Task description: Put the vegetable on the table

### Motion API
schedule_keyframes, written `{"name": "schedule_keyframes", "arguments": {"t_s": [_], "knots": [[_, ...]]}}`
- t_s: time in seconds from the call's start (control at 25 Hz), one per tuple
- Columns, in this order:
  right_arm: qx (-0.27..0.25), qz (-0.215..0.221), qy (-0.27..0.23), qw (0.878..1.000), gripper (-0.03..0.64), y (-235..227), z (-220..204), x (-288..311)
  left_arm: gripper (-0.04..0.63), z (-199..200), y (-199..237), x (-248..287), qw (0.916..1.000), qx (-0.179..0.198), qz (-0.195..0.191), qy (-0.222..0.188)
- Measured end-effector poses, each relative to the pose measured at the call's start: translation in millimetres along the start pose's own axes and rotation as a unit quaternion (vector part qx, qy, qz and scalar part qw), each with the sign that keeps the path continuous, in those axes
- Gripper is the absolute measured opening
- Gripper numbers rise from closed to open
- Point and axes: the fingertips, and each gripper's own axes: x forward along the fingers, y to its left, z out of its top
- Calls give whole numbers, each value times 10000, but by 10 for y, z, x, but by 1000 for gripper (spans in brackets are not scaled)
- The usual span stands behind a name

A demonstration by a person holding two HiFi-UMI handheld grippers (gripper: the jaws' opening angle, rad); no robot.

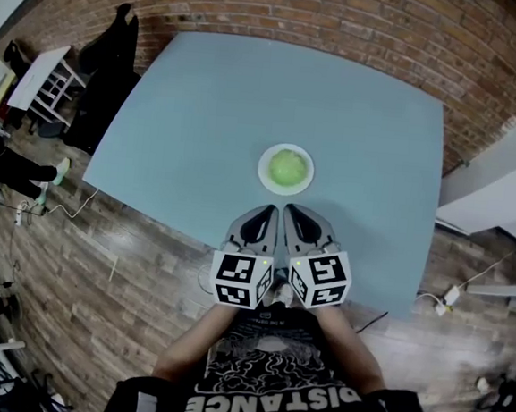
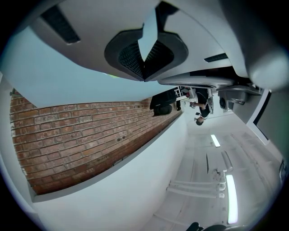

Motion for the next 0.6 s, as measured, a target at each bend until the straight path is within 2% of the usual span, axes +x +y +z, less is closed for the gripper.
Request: {"name": "schedule_keyframes", "arguments": {"t_s": [0.6], "knots": [[-49, 5, 87, 10000, 8, 74, -106, -53, 0, -77, 15, -89, 9999, -23, 58, 100]]}}
